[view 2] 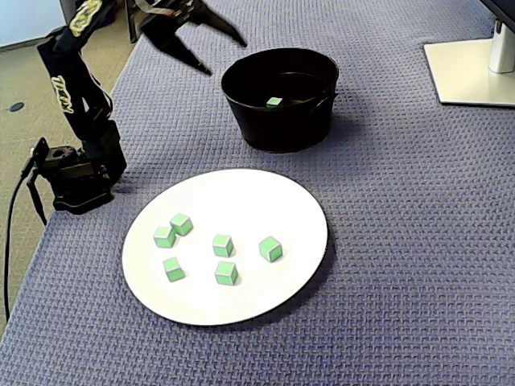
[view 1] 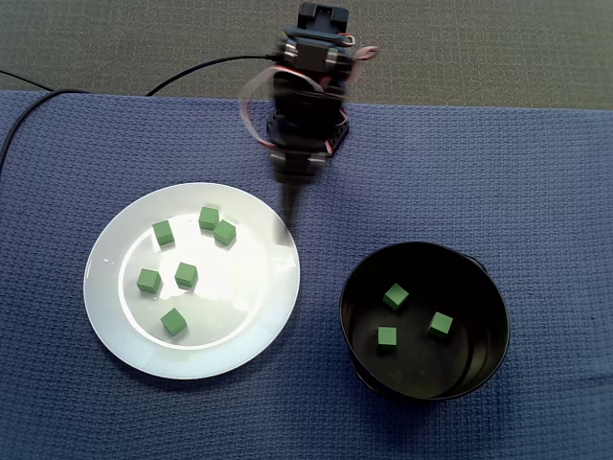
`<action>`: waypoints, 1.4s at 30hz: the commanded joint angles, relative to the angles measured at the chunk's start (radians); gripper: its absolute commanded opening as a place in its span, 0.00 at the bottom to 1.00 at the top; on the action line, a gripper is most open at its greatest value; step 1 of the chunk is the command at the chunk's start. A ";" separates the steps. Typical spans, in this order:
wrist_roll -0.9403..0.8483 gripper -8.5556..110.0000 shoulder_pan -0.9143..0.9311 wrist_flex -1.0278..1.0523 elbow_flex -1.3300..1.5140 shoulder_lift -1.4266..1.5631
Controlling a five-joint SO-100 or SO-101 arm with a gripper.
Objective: Pick up the items on the white plate and put them in the black container.
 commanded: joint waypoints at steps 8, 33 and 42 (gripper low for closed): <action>0.204 0.26 0.166 0.041 0.396 -0.031; -0.057 0.28 0.396 -0.331 0.704 -0.199; -0.081 0.28 0.403 -0.419 0.742 -0.253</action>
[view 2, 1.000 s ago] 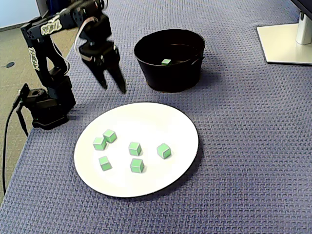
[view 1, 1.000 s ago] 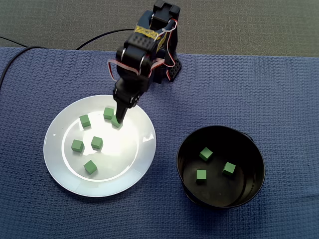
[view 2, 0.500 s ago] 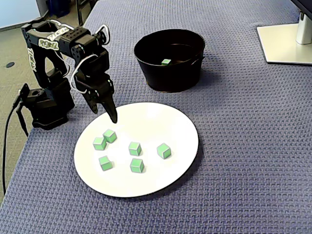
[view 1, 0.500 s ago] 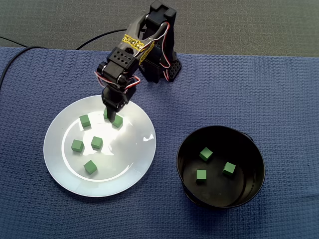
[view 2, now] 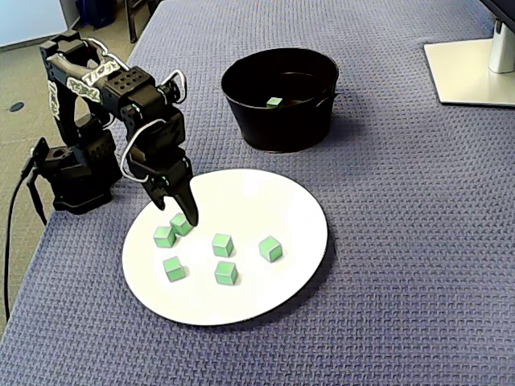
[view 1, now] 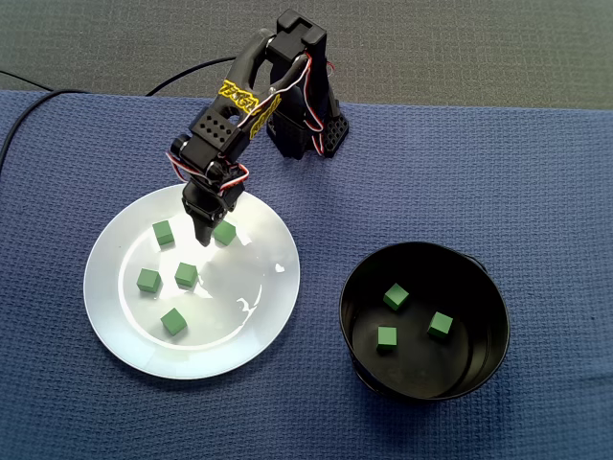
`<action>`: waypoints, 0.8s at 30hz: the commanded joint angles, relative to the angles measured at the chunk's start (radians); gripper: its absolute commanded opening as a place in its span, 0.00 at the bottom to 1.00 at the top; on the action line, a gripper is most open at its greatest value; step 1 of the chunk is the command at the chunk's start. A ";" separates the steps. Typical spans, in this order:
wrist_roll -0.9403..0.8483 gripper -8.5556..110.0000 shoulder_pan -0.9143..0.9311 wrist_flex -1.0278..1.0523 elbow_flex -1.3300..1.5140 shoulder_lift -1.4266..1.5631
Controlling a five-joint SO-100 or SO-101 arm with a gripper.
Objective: Pick up the items on the white plate and put them in the black container.
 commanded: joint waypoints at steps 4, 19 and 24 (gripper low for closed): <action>-0.025 0.27 0.005 -0.052 0.020 -0.008; 0.002 0.27 -0.008 -0.104 0.067 -0.035; 0.003 0.24 -0.006 -0.120 0.081 -0.034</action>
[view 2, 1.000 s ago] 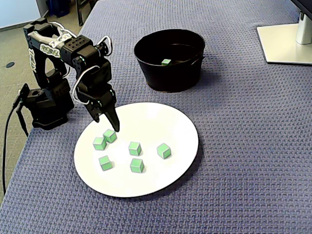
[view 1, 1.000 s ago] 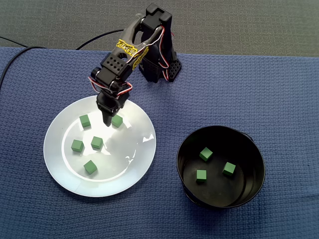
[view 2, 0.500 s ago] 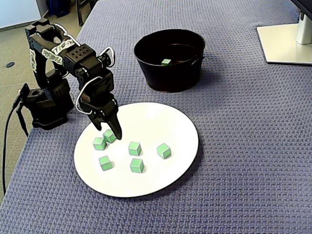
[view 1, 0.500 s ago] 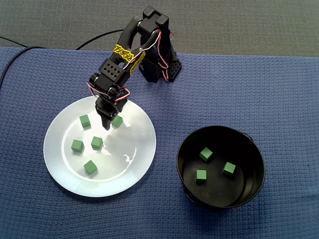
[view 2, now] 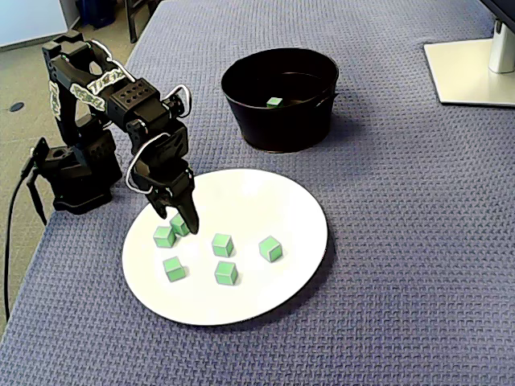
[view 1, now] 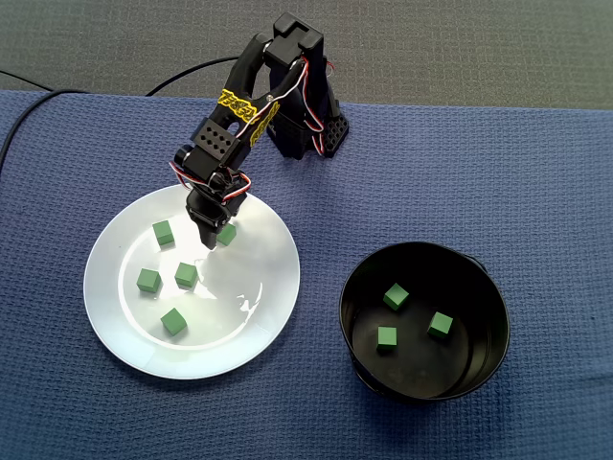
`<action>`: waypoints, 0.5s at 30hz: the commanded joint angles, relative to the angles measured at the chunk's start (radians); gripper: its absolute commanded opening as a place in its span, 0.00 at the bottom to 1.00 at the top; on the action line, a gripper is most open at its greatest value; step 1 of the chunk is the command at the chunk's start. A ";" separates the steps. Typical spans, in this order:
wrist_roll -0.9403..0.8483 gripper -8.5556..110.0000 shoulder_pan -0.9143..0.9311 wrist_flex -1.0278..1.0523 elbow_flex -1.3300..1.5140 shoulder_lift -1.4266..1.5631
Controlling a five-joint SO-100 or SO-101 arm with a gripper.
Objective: Pick up the items on the white plate and put them in the black container.
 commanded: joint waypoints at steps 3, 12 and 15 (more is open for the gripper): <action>-0.009 0.10 0.000 -0.032 0.008 0.005; 0.006 0.07 0.015 -0.057 0.034 0.015; 0.008 0.07 0.020 -0.037 0.015 0.046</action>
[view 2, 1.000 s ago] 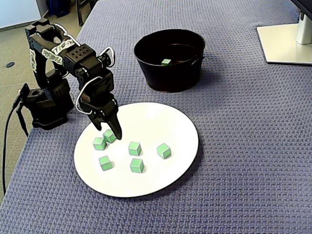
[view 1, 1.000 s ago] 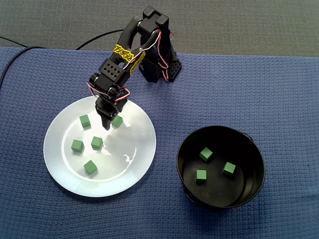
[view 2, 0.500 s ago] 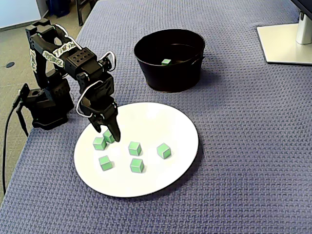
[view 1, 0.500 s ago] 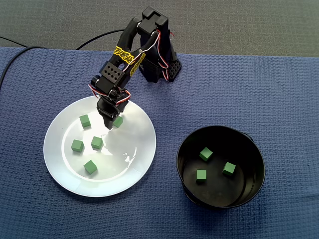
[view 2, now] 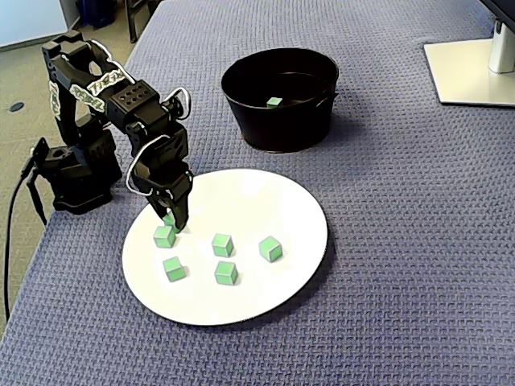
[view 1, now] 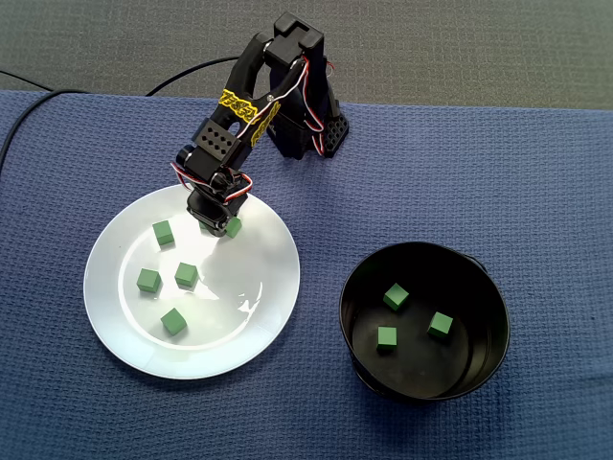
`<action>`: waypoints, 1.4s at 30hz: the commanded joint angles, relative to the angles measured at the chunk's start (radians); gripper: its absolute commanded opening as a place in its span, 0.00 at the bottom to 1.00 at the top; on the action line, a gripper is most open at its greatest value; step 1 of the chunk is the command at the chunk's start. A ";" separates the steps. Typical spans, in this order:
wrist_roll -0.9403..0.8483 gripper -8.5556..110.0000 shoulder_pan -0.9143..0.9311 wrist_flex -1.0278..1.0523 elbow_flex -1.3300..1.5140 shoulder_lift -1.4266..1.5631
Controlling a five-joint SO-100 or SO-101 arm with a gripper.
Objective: Pick up the items on the white plate and put them in the black container.
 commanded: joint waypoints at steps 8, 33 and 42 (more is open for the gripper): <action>-0.025 0.07 -0.044 0.345 -0.785 0.298; -0.979 0.07 -0.923 -0.696 -0.333 0.259; -1.342 0.07 -0.937 -0.683 -0.097 0.192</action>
